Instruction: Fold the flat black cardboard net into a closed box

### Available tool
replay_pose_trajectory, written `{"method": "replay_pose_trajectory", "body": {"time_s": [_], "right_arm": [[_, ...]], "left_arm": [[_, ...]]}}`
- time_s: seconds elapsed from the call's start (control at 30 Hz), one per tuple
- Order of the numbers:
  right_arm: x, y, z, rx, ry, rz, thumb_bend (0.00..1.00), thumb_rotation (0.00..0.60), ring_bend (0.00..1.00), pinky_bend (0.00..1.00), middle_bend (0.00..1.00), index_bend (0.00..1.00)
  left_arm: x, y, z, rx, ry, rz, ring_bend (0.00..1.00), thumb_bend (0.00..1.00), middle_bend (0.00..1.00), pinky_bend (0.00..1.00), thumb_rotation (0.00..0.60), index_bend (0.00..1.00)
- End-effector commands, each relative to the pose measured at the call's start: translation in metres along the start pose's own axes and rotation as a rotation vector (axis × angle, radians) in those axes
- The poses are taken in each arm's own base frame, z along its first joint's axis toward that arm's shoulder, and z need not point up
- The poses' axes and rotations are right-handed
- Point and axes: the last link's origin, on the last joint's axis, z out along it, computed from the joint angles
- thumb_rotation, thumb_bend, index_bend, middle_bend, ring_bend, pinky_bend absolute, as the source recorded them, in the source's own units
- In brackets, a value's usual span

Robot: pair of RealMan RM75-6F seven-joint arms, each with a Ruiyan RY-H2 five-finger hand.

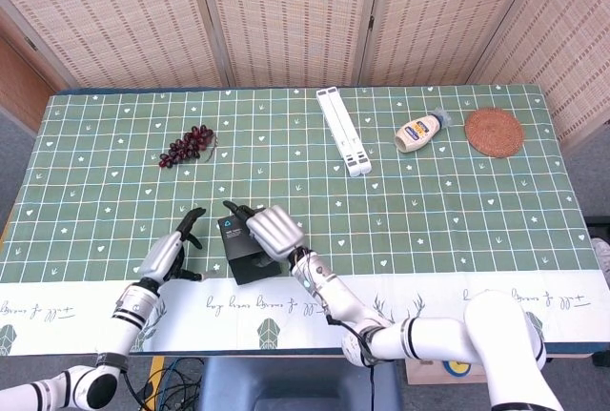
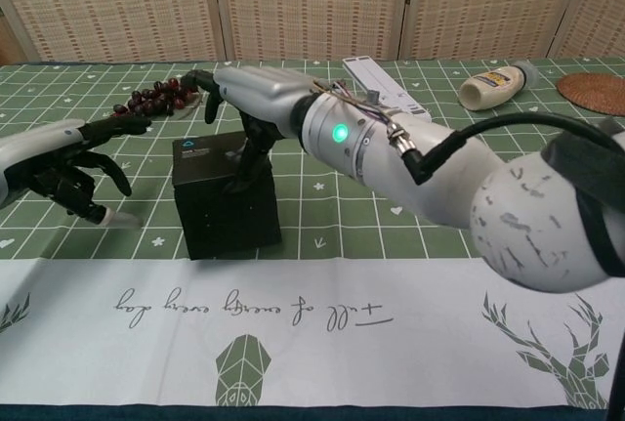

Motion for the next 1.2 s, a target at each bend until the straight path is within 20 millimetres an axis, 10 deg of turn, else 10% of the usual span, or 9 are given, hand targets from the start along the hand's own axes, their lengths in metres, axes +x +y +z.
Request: {"method": "replay_pose_trajectory", "body": {"time_s": [0.03, 0.67, 1.2], "right_arm": [[-0.005, 0.000, 0.000, 0.010, 0.014, -0.095, 0.00, 0.600, 0.65, 0.97, 0.22, 0.04], [-0.020, 0.011, -0.001, 0.001, 0.030, -0.281, 0.21, 0.600, 0.68, 0.97, 0.38, 0.34], [0.008, 0.027, -0.025, 0.018, 0.142, -0.313, 0.23, 0.600, 0.63, 0.93, 0.25, 0.24]], "left_arm": [[0.009, -0.002, -0.008, -0.001, 0.017, 0.019, 0.39, 0.00, 0.02, 0.74, 0.600, 0.00], [0.031, -0.001, -0.026, -0.022, 0.055, 0.037, 0.38, 0.00, 0.02, 0.74, 0.600, 0.00], [0.047, -0.007, -0.029, -0.016, 0.086, 0.120, 0.25, 0.00, 0.02, 0.65, 0.600, 0.00]]}}
